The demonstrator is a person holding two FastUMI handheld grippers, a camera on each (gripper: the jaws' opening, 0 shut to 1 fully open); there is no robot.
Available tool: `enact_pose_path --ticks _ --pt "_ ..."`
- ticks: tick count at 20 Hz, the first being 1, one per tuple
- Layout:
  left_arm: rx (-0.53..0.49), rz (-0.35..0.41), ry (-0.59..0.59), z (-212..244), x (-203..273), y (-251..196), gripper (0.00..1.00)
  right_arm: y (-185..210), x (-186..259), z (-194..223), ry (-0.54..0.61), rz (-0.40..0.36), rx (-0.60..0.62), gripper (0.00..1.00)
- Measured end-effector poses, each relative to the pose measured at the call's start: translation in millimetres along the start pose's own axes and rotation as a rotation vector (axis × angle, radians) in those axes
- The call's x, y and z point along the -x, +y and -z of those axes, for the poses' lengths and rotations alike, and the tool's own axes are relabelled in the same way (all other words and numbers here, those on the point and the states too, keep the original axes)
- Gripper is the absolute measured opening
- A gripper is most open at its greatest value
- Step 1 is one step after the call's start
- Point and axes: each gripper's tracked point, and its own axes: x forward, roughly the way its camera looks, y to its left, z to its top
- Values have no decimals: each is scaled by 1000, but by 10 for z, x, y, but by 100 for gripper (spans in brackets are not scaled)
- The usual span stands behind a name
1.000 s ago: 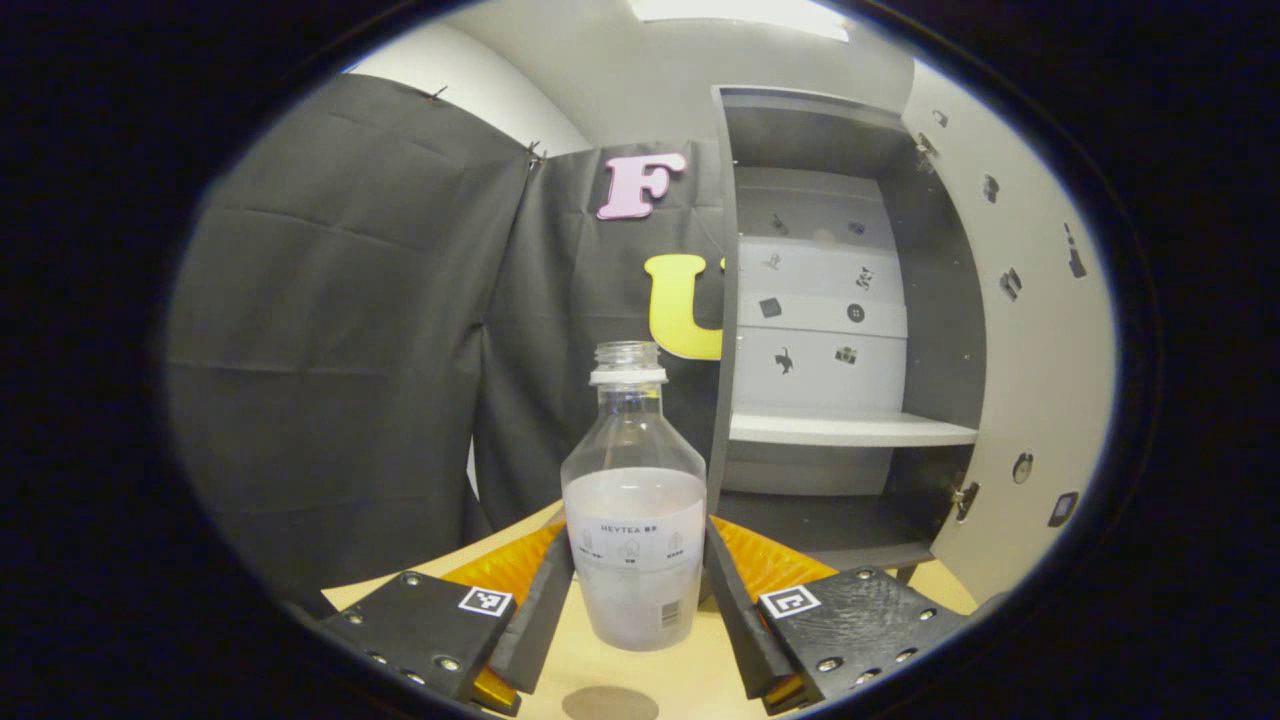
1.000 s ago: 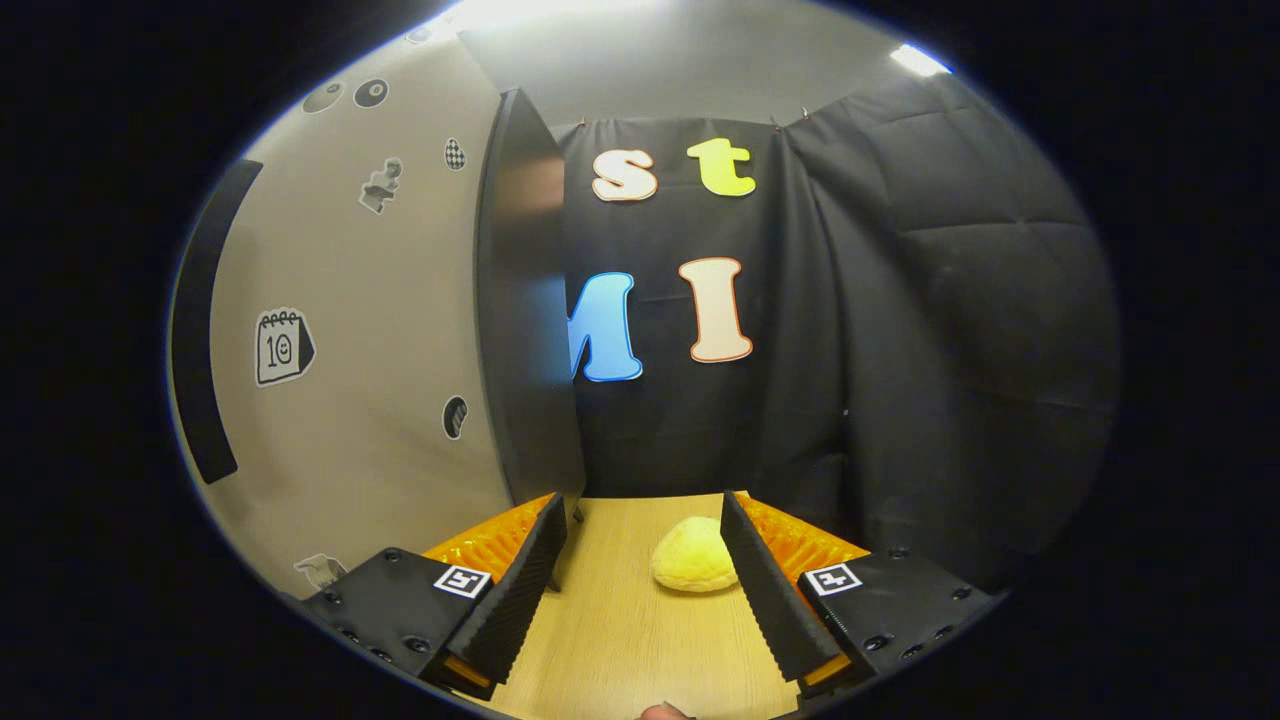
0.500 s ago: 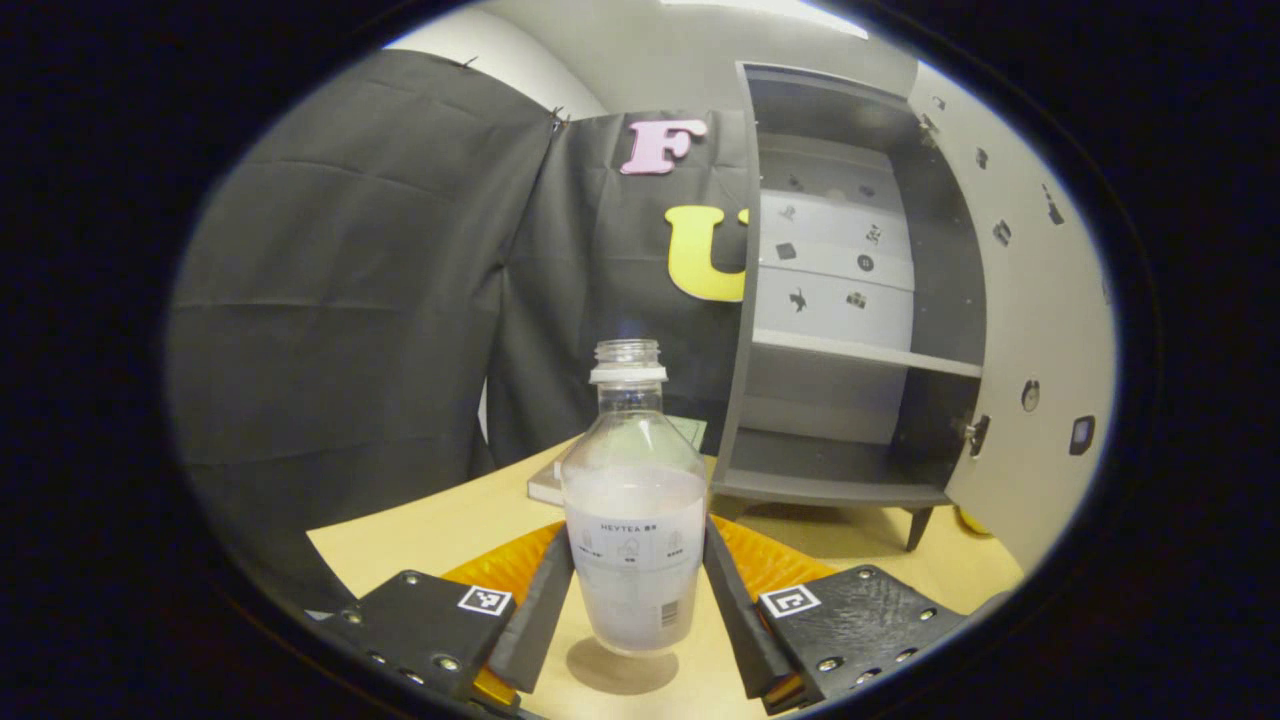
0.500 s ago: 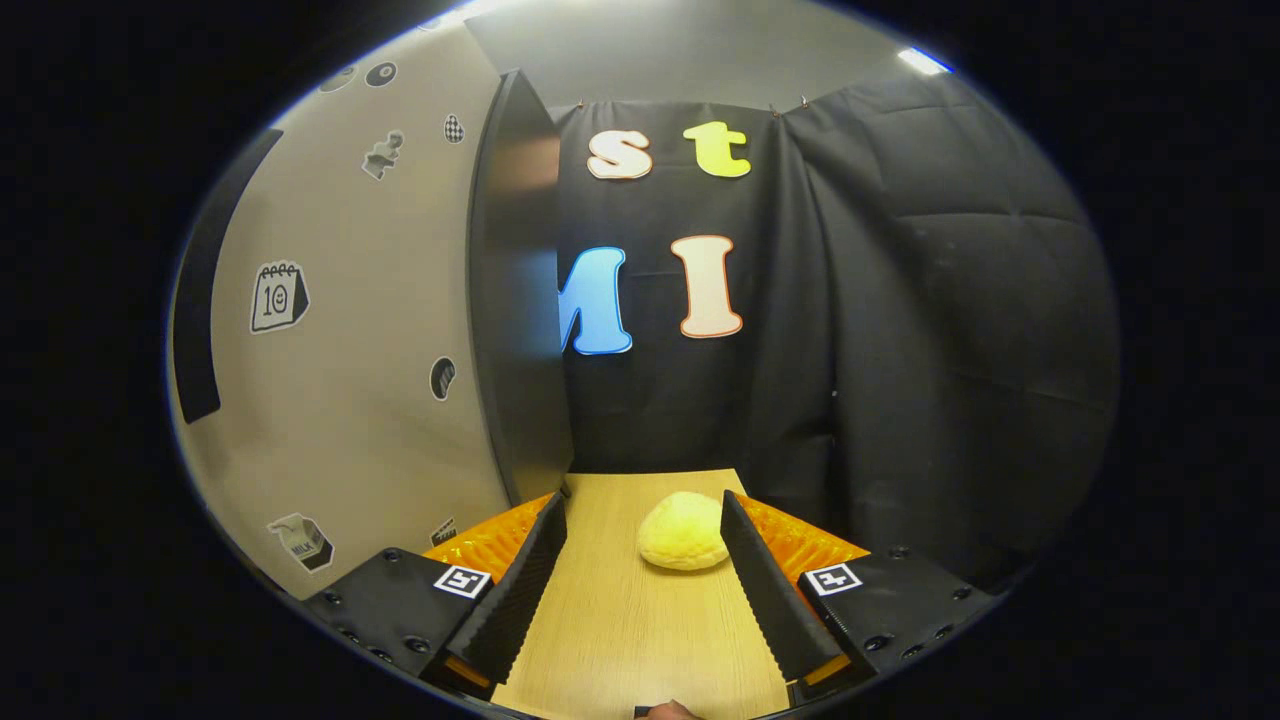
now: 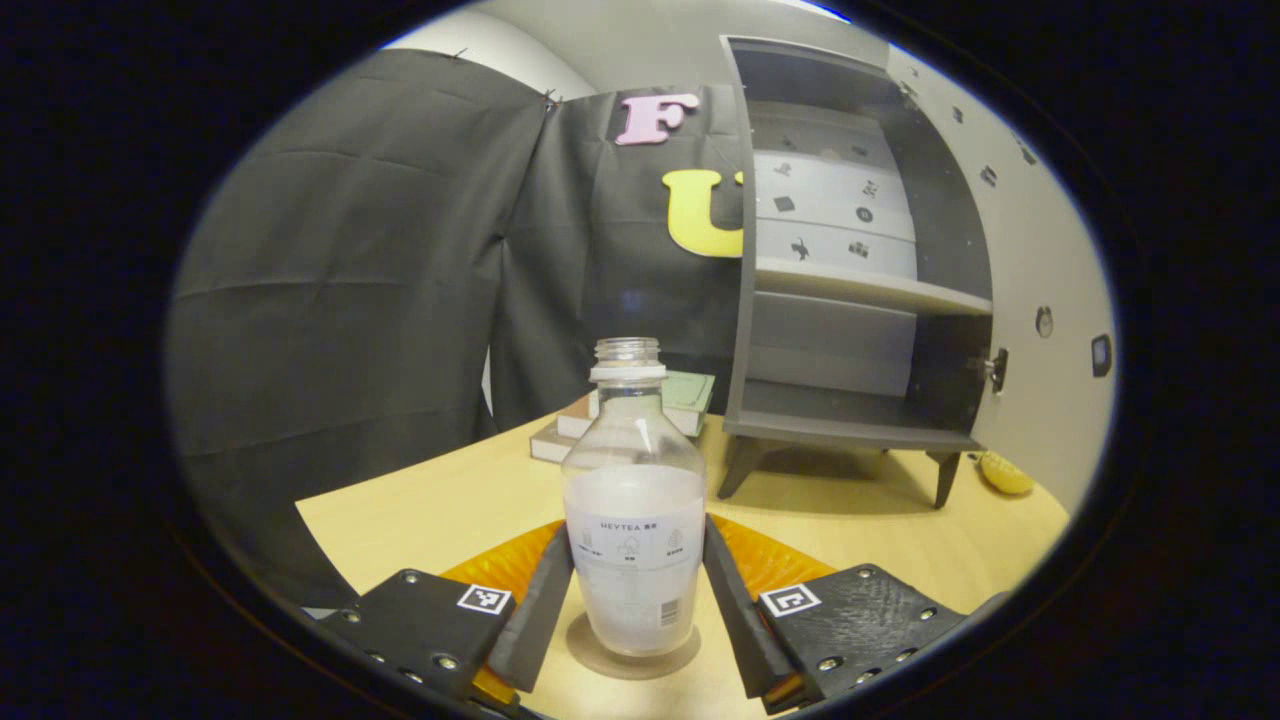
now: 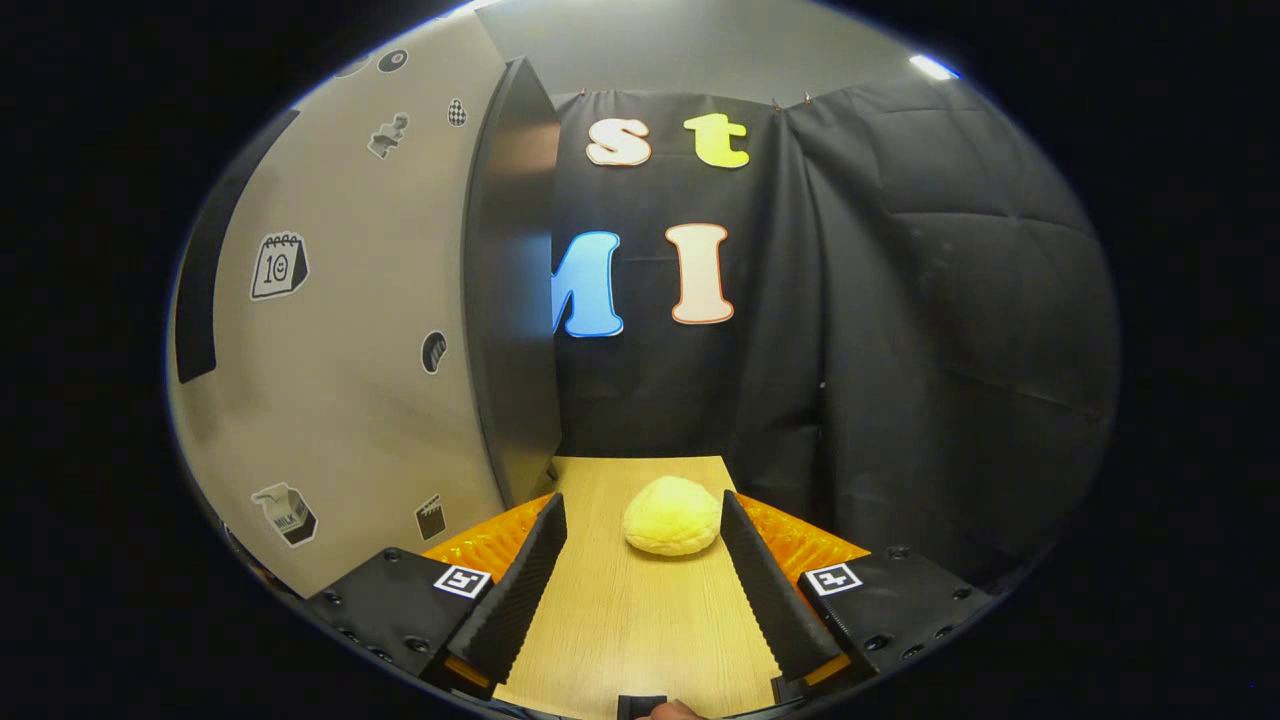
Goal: Open the cabinet door with the right hand, grasp the bottle in the cabinet with the left hand and place it on the coaster, then close the cabinet door with the right hand.
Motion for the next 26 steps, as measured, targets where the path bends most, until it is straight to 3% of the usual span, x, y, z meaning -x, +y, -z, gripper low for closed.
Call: enact_pose_path --ticks 3,4,6,19,23,24,26 --pt "-8 9 -5 81 -7 -57 75 9 -22 19 9 3 9 93" --pt "-10 8 -7 102 -16 -64 75 7 -27 30 12 5 17 98" --pt "-15 6 -13 129 -38 -77 72 29 -35 36 13 2 21 93" --pt "-49 -14 -1 301 -4 -143 75 119 -33 38 19 -4 29 93" --pt "-63 -15 8 205 38 -162 82 130 -15 35 14 -5 22 93" --pt "-68 -19 -1 137 55 -156 77 136 -9 36 14 -8 19 93" --pt "-79 -28 -24 -38 129 -136 80 152 8 16 12 -16 14 93"
